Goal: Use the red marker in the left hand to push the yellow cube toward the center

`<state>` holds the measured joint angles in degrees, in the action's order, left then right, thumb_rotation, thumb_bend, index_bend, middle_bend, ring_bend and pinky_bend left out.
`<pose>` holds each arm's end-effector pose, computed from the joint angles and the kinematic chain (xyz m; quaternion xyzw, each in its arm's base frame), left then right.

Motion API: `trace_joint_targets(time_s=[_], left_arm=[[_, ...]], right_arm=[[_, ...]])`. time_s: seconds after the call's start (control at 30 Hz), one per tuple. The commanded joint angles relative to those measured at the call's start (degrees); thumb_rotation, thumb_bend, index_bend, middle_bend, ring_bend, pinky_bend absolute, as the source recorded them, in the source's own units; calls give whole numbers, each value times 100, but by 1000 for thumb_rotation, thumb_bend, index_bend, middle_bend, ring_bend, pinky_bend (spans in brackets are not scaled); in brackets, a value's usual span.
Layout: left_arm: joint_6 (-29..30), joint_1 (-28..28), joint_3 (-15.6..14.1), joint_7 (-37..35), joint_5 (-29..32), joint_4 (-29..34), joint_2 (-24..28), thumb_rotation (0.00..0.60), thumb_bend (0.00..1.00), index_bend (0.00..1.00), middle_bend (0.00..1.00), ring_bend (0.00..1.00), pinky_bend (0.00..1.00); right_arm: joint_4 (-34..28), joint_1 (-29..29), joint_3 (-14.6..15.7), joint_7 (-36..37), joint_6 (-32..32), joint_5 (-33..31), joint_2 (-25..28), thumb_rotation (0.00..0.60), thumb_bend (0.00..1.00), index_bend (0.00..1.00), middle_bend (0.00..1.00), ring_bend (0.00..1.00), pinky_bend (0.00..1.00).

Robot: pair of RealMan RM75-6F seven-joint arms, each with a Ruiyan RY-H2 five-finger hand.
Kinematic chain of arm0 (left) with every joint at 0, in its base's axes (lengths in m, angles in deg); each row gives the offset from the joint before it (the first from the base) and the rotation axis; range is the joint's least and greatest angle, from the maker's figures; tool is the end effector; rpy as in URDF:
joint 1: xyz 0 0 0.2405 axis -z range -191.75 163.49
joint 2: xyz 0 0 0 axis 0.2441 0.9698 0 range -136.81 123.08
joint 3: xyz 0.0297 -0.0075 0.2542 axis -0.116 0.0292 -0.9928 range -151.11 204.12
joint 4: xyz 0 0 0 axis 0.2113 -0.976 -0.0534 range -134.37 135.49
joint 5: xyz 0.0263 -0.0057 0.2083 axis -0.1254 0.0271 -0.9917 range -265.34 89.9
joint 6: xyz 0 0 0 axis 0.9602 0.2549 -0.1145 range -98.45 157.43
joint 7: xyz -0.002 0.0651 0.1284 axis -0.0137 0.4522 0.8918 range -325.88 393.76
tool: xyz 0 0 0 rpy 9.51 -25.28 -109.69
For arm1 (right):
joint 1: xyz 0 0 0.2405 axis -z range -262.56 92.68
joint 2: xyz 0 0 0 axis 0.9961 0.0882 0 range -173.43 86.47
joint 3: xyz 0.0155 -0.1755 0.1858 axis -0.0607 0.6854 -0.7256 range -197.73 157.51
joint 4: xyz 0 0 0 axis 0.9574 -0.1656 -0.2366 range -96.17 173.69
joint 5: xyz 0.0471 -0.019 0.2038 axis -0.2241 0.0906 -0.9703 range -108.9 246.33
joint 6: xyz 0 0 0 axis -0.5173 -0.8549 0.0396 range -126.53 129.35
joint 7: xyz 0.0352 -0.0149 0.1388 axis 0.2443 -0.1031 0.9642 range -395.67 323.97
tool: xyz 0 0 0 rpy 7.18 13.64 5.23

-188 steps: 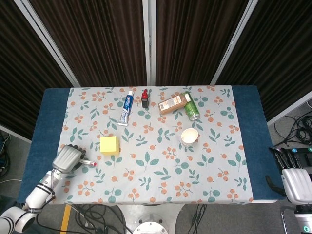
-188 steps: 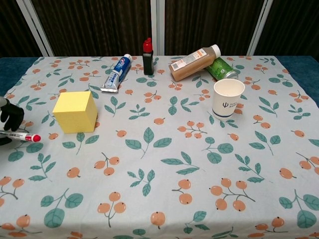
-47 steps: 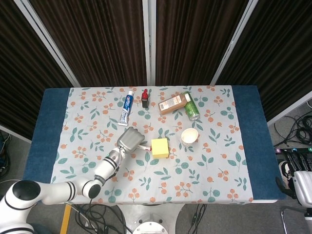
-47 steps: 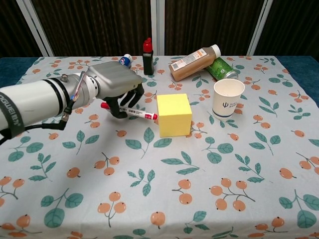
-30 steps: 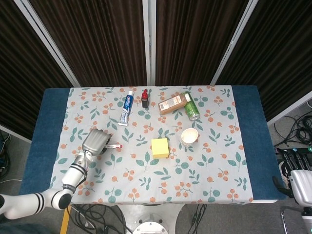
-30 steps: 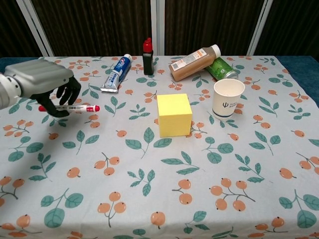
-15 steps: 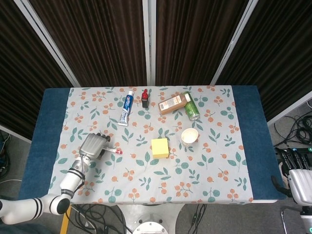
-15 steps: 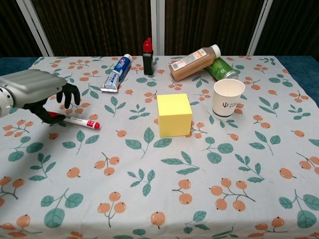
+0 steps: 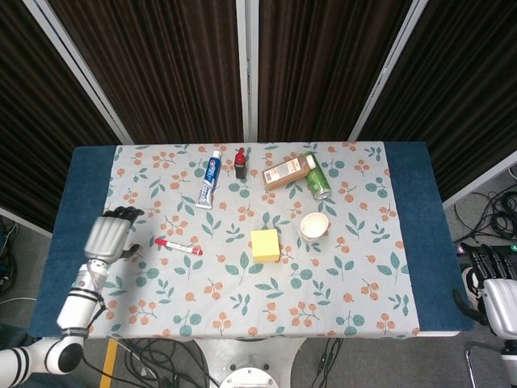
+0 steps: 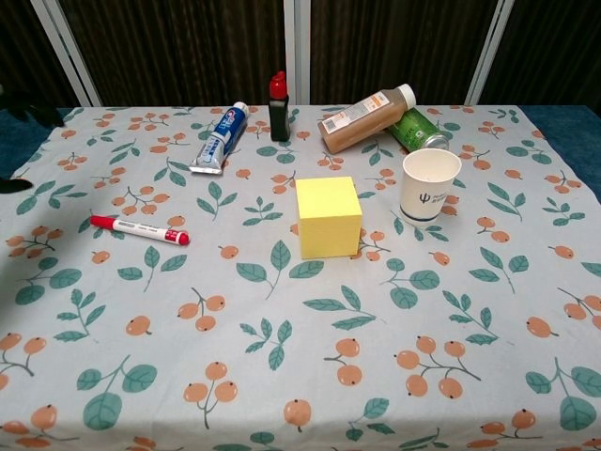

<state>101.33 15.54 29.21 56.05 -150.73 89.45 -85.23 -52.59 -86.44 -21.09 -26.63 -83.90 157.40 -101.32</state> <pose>-0.2521 0.2975 0.0631 -0.6714 -0.3660 -0.3128 0.5634 -0.3278 -0.1559 0.1901 0.5921 -0.4140 0.3811 0.5769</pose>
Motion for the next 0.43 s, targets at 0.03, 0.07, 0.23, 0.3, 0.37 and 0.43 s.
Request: trace_joint_targets(time_s=[0.03,0.07,0.23,0.3,0.37,0.43], left_arm=[[1038,-784,-132,-651,-504,-352,189,600,161,279,273,198,311],[1197,-933,-184,-735,-584,-408,204,600,139,277,269,196,306],[1702,-1447,-352,-944,-839,-485,246,600,109,273,267,195,296],[1888,-1622,-427,-927,-979,-470,261,600,107,273,267,195,292],[2033,-1763,-470,-900,-1098,-428,275,600,105,273,267,196,287],[2103,-1870,-509,-898,-1200,-337,323,600,105,273,267,195,284]], right_arm=[[38,-17,-11,49,41,-32,-18,600,271,36,117,0,0],[51,-29,-13,63,60,-35,-33,600,271,36,114,0,0],[70,-69,-40,100,76,-23,-87,600,272,35,99,0,0],[56,-76,-44,98,48,13,-102,600,272,35,97,0,0],[47,-77,-39,81,32,38,-116,600,271,34,95,0,0],[36,-77,-36,68,37,32,-131,600,271,34,94,0,0]])
